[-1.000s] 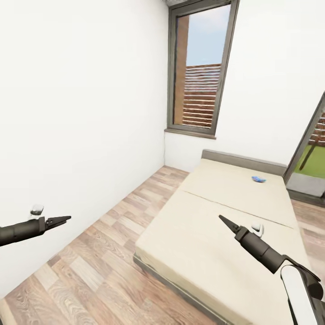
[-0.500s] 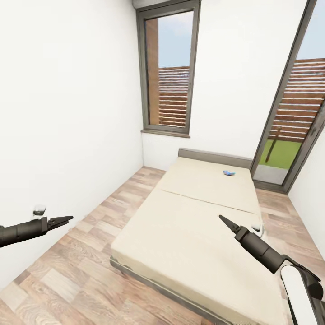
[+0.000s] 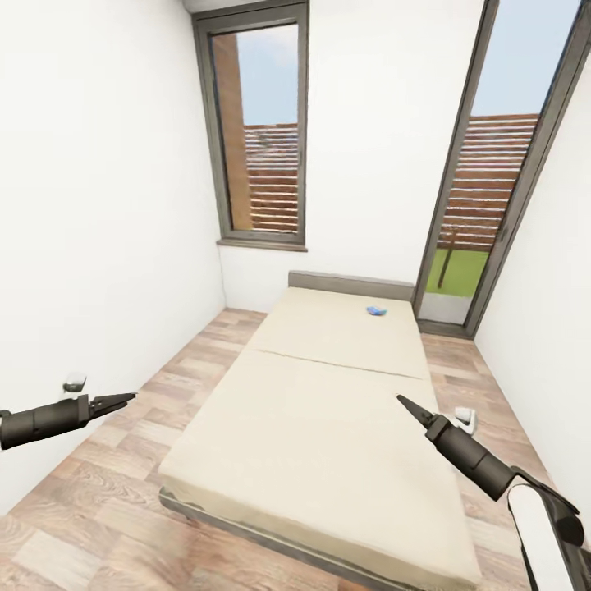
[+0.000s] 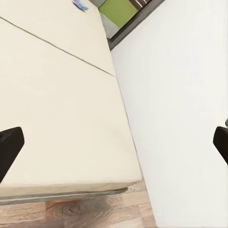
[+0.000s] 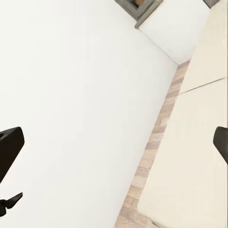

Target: Put all the toys in the child's room - the three board games (two on the bed and one on the table), the two jigsaw puzzles on the table, and the tennis ball on the table - inside the toy box on the table in the child's room.

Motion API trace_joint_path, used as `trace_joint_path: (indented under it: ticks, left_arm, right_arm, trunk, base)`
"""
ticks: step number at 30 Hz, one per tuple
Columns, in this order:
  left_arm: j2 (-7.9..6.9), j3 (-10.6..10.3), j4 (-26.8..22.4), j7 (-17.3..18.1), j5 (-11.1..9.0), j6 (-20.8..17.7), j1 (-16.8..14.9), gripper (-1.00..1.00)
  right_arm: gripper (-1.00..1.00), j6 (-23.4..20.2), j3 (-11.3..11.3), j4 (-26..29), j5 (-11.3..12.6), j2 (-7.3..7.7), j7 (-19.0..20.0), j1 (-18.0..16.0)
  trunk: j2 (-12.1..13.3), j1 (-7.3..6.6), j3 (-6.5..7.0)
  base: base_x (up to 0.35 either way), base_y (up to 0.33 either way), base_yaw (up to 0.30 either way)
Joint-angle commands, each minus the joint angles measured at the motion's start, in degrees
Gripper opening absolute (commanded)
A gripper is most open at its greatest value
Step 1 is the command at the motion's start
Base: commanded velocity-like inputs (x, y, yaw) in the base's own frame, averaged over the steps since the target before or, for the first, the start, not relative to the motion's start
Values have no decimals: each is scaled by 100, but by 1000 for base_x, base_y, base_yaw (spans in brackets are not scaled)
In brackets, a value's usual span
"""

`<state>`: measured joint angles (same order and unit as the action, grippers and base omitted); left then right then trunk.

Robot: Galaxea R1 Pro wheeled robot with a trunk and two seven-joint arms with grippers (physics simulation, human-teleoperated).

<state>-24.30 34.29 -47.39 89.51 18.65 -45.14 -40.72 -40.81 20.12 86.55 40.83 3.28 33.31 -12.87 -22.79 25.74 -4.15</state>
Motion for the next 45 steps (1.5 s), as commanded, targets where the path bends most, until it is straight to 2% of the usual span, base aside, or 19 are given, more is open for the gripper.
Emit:
trace_joint_path:
  ticks: [1, 7, 16, 20, 45]
  left_arm:
    - [8, 17, -7, 49, 60, -62, -6, 100]
    - [50, 7, -7, 49, 67, -59, -6, 100]
    - [73, -356, -7, 49, 75, -64, -6, 100]
    - [74, -407, -7, 49, 77, -65, -6, 100]
    - [83, -449, -7, -90, 60, -65, -6, 100]
  right_arm:
    - [100, -37, 11, -46, 19, -2, 5, -10]
    - [100, -26, 17, -143, 14, -3, 0, -8]
    - [100, -31, 34, -163, 28, 5, 0, -5]
    - [100, -29, 37, -164, 30, 5, 0, -6]
    - [100, -23, 27, -259, 8, -3, -6, -7]
  trunk:
    - [-13, 5, -10]
    - [-13, 5, 6]
    - [-13, 5, 30]
    - [-13, 5, 41]
    - [-13, 5, 108]
  base:
    - [74, -89, -281]
    - [75, -89, -281]
    - [65, -89, -281]
    - [17, -89, -281]
    - [7, -70, -274]
